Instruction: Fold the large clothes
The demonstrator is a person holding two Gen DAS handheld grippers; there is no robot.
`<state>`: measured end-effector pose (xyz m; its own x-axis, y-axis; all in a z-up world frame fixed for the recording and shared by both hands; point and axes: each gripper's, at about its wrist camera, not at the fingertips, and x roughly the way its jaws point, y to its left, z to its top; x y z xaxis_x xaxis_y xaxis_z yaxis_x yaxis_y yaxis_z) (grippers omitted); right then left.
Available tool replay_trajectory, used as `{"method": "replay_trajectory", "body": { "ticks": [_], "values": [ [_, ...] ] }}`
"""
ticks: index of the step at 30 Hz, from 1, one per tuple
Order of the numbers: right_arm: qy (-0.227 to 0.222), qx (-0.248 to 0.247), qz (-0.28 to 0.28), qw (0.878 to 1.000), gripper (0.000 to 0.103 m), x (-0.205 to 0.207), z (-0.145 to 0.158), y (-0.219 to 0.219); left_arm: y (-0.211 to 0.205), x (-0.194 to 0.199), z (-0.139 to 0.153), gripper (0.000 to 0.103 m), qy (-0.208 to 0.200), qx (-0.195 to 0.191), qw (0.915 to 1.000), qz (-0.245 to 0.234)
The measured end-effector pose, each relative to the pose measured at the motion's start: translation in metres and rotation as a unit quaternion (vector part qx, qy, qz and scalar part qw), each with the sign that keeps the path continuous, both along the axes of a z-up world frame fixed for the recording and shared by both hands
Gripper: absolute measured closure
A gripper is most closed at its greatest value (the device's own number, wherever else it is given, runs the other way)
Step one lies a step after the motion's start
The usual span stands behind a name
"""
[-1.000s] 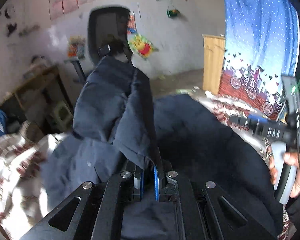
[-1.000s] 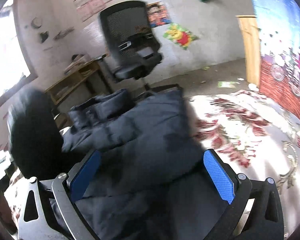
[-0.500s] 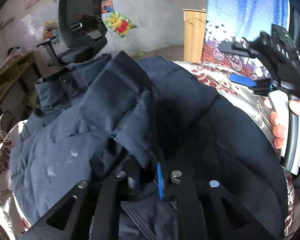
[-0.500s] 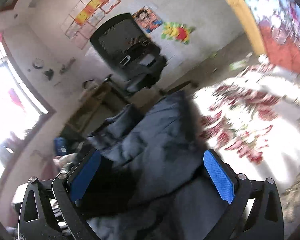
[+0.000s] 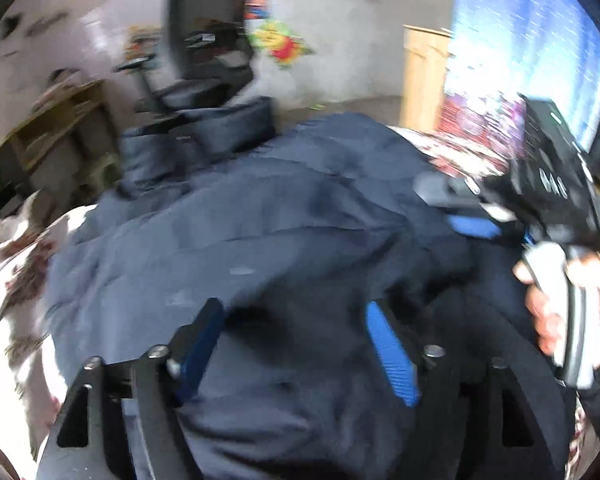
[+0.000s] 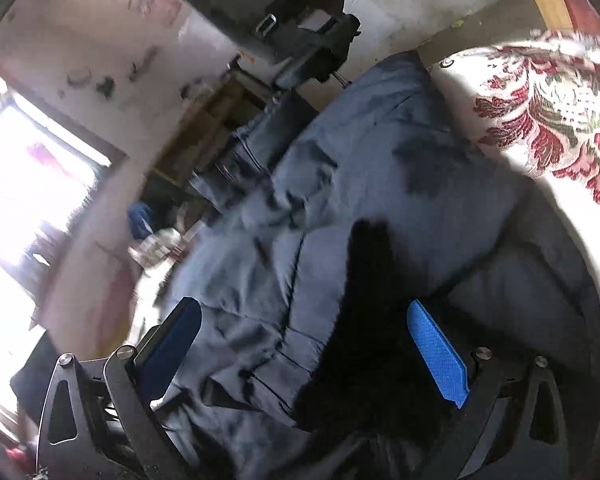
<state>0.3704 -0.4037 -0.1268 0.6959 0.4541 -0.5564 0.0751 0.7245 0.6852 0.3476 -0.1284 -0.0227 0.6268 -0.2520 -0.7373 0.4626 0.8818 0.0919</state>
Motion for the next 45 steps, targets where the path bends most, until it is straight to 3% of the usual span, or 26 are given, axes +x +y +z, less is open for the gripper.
{"method": "replay_trajectory", "body": {
  "ticks": [2,6,7,9,11,13,20,22,28,40,43,45],
  "values": [
    [0.013,-0.024,0.003,1.000,0.028,0.002,0.000,0.009,0.015,0.005,0.003,0.019,-0.013,0.007,0.9989,0.045],
    [0.027,-0.052,0.002,0.998,0.052,0.003,0.007,0.020,0.043,0.019,0.002,0.018,-0.008,0.033,0.9901,0.136],
    [0.032,-0.064,-0.002,0.997,0.064,0.002,0.010,0.020,0.052,0.024,0.000,0.018,-0.001,0.042,0.9855,0.165],
    [0.035,-0.084,-0.009,0.996,0.074,-0.002,0.015,0.015,0.064,0.031,-0.001,0.018,0.011,0.040,0.9801,0.194],
    [0.026,-0.090,-0.018,0.995,0.091,-0.004,0.024,0.013,0.075,0.034,-0.001,0.017,0.018,0.035,0.9754,0.217],
    [-0.001,-0.080,-0.017,0.997,0.097,-0.010,0.034,0.008,0.084,0.035,0.001,0.016,0.021,0.031,0.9711,0.236],
    [-0.125,-0.130,-0.064,0.982,0.098,-0.030,0.093,-0.001,0.101,0.040,0.004,0.015,0.000,0.043,0.9655,0.257],
    [-0.134,-0.153,-0.079,0.976,0.098,-0.030,0.096,-0.005,0.105,0.043,0.002,0.013,-0.002,0.043,0.9645,0.260],
    [-0.085,-0.215,-0.097,0.968,0.098,-0.011,0.073,-0.008,0.109,0.063,-0.017,0.013,0.013,0.061,0.9598,0.274],
    [-0.029,-0.232,-0.111,0.966,0.095,0.007,0.046,-0.011,0.105,0.073,-0.040,0.011,0.029,0.071,0.9613,0.265],
    [-0.031,-0.237,-0.119,0.964,0.086,0.004,0.047,-0.012,0.111,0.070,-0.035,0.011,0.022,0.050,0.9603,0.274],
    [-0.041,-0.247,-0.125,0.960,0.071,0.001,0.052,-0.011,0.118,0.067,-0.028,0.011,0.010,0.024,0.9588,0.283]
  ]
}}
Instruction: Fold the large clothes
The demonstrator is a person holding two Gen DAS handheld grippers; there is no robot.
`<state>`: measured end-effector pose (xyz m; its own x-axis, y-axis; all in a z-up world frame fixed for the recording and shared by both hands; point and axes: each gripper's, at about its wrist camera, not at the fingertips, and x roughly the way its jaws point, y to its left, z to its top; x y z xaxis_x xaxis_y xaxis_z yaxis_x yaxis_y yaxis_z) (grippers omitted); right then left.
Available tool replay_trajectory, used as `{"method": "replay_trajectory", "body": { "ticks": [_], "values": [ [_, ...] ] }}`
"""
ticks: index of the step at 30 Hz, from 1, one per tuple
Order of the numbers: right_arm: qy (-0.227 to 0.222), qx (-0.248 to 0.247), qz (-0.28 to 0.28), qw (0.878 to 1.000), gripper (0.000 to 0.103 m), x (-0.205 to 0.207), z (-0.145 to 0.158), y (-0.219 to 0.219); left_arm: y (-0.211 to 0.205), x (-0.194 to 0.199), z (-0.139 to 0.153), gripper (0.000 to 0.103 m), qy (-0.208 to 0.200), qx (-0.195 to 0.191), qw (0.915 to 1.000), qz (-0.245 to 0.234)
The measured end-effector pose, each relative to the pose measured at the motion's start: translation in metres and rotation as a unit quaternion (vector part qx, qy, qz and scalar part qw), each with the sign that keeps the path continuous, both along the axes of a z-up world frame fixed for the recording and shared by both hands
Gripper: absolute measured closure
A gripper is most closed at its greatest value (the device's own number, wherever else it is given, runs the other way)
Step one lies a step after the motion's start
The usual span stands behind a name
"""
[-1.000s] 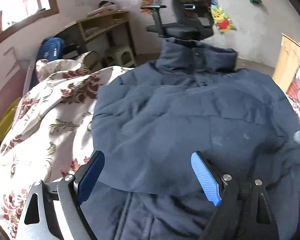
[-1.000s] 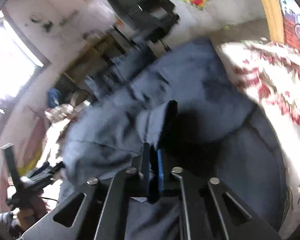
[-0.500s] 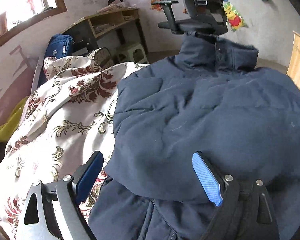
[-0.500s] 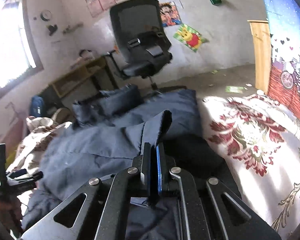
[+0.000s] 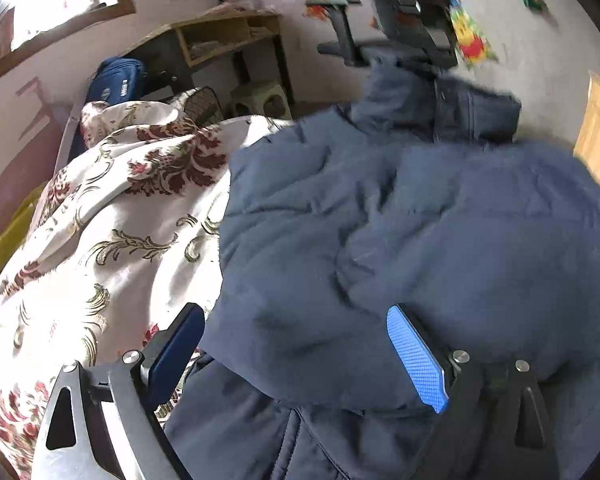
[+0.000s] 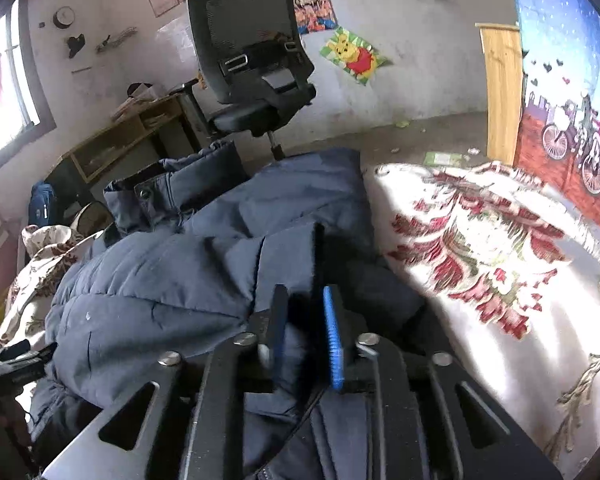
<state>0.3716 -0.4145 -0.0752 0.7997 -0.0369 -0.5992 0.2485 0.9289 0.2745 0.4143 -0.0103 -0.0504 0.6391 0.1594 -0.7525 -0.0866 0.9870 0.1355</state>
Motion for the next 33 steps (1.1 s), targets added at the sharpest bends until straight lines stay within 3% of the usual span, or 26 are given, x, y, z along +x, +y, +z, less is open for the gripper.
{"method": "replay_trajectory", "body": {
  "ticks": [2,5,9,12,13,16,19,22,33],
  "values": [
    [-0.020,-0.017,0.000,1.000,0.046,-0.006,0.008,0.004,0.006,-0.002,0.007,0.011,-0.020,-0.020,0.9996,0.009],
    [-0.036,-0.038,0.024,0.998,0.045,-0.007,0.017,0.017,0.008,0.002,0.011,0.011,-0.033,-0.037,0.9987,0.011],
    [-0.025,-0.045,0.066,0.996,0.045,-0.001,0.014,0.033,-0.003,0.015,-0.009,0.010,0.013,-0.010,0.9999,0.004],
    [0.019,-0.032,0.091,0.995,0.045,0.009,-0.001,0.038,-0.007,0.022,-0.027,0.005,0.045,0.002,0.9990,0.002],
    [0.035,-0.029,0.092,0.995,0.044,0.012,-0.007,0.038,-0.006,0.021,-0.030,0.000,0.045,0.001,0.9990,0.007],
    [0.047,-0.038,0.089,0.994,0.037,0.012,-0.014,0.040,-0.001,0.019,-0.037,0.000,0.044,-0.013,0.9989,0.012],
    [0.063,-0.039,0.080,0.994,0.022,0.012,-0.022,0.038,0.003,0.019,-0.041,0.000,0.048,-0.027,0.9984,0.013],
    [0.063,-0.014,0.080,0.995,0.022,0.011,-0.028,0.031,0.005,0.018,-0.044,0.000,0.048,-0.035,0.9982,0.012],
    [0.068,-0.002,0.071,0.995,0.020,0.007,-0.020,0.028,0.015,0.012,-0.043,0.000,0.060,-0.070,0.9953,0.030]
  ]
}}
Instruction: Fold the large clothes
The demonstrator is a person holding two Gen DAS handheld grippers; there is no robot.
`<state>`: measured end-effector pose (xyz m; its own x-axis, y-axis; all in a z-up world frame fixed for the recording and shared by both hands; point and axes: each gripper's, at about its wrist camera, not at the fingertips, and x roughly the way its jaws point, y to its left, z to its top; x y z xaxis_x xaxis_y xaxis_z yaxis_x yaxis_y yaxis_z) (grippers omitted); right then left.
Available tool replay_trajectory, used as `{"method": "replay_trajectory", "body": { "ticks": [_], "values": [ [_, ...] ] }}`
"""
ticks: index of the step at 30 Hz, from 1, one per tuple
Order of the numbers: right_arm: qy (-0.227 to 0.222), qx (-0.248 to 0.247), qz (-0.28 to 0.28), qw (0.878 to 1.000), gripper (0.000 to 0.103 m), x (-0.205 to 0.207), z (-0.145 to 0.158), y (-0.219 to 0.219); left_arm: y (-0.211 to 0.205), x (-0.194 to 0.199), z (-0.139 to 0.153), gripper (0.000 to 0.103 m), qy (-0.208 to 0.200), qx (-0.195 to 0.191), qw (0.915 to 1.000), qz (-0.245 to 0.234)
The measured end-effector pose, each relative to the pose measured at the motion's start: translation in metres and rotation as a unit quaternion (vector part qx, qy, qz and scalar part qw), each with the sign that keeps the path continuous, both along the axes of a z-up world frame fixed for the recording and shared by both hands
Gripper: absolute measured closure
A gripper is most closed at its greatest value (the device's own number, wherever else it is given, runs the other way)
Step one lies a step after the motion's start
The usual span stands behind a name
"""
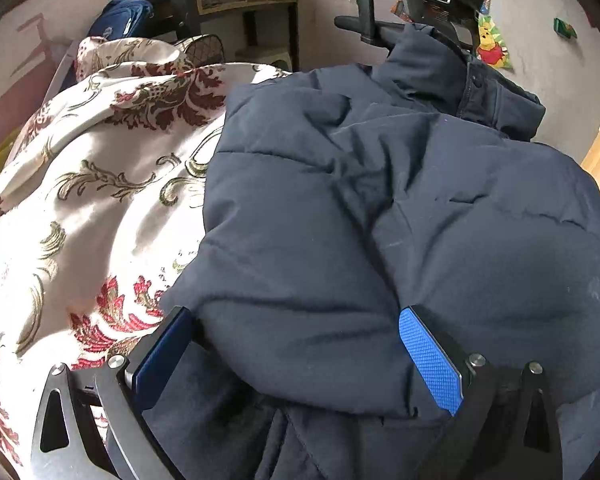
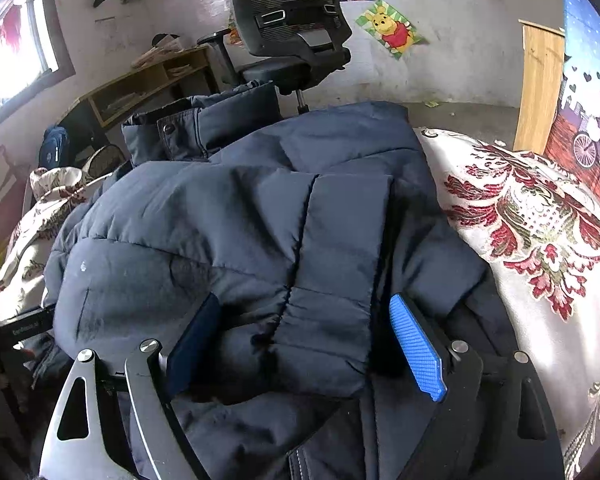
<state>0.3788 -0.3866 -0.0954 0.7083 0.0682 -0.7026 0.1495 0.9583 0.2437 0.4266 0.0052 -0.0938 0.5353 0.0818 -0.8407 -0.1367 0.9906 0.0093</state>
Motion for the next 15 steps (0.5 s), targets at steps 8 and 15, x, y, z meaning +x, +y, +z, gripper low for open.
{"method": "replay_trajectory", "body": {
  "ticks": [8,15],
  "values": [
    [-0.011,0.004,0.010,1.000,0.017,-0.008,0.014,0.008,0.012,-0.014,0.007,0.000,0.032,-0.015,0.9994,0.007],
    [-0.017,-0.027,0.021,0.999,0.012,-0.011,0.031,0.031,0.034,-0.040,0.016,0.000,0.067,-0.060,0.9957,-0.019]
  ]
}}
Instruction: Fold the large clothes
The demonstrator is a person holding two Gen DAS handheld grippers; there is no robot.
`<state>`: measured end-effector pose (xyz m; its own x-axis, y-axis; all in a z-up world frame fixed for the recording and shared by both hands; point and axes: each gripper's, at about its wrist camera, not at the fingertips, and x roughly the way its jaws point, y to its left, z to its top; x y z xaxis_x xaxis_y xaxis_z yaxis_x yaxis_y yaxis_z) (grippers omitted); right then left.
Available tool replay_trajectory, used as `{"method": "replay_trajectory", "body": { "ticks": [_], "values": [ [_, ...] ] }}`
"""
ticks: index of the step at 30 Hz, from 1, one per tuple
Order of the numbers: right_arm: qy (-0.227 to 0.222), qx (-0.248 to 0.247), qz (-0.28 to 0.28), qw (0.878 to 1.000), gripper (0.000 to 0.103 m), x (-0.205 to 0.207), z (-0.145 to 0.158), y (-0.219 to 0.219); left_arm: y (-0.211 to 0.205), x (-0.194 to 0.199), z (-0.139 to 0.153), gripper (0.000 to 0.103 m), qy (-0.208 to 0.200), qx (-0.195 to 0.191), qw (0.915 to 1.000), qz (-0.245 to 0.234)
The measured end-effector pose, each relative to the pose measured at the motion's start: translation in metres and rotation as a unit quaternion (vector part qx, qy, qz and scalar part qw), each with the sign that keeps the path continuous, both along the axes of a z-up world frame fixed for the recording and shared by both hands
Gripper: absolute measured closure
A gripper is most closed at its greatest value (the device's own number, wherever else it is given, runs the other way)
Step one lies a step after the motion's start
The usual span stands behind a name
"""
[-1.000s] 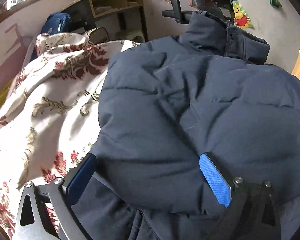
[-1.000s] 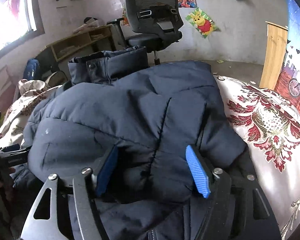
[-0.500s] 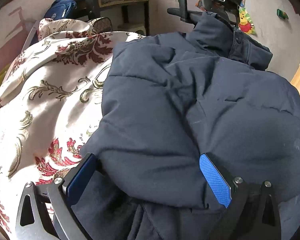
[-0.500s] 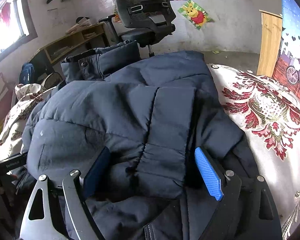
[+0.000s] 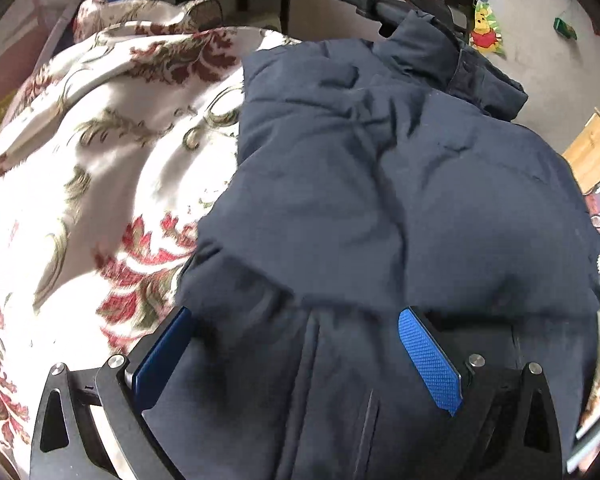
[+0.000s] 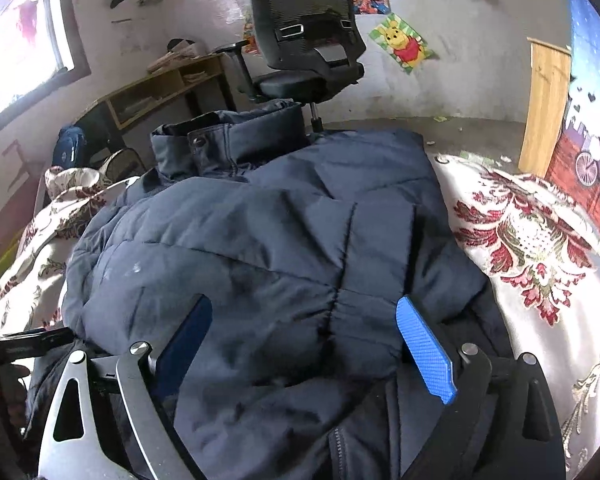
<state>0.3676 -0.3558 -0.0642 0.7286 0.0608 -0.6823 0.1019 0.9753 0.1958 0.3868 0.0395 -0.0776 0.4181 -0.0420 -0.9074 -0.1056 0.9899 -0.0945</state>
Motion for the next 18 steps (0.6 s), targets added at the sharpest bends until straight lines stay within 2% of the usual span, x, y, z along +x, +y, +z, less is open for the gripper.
{"method": "replay_trajectory", "body": {
  "ticks": [2,5,8,11,14,16,18],
  "values": [
    [0.000,-0.008,0.005,1.000,0.012,-0.002,0.005,0.008,0.010,-0.008,0.004,0.000,0.004,-0.008,0.9999,0.011],
    [0.009,-0.005,0.020,1.000,0.012,-0.009,0.019,0.021,0.023,-0.018,0.010,0.000,0.011,0.001,0.9995,0.030],
    [0.011,-0.019,0.030,0.999,0.012,-0.024,0.036,0.036,0.031,-0.025,0.017,0.000,0.014,-0.004,0.9995,0.029],
    [0.020,-0.030,0.038,0.999,0.012,-0.039,0.051,0.048,0.037,-0.029,0.032,0.000,0.008,-0.017,0.9997,0.015],
    [0.031,-0.016,0.051,0.998,0.012,-0.052,0.074,0.053,0.041,-0.032,0.054,0.000,-0.005,-0.025,0.9996,-0.009],
    [0.039,0.012,0.065,0.997,0.012,-0.057,0.091,0.052,0.044,-0.032,0.074,0.000,-0.008,-0.017,0.9992,-0.036],
    [0.052,0.019,0.074,0.996,0.012,-0.058,0.104,0.051,0.048,-0.031,0.092,0.000,-0.012,-0.005,0.9982,-0.059]
  ]
}}
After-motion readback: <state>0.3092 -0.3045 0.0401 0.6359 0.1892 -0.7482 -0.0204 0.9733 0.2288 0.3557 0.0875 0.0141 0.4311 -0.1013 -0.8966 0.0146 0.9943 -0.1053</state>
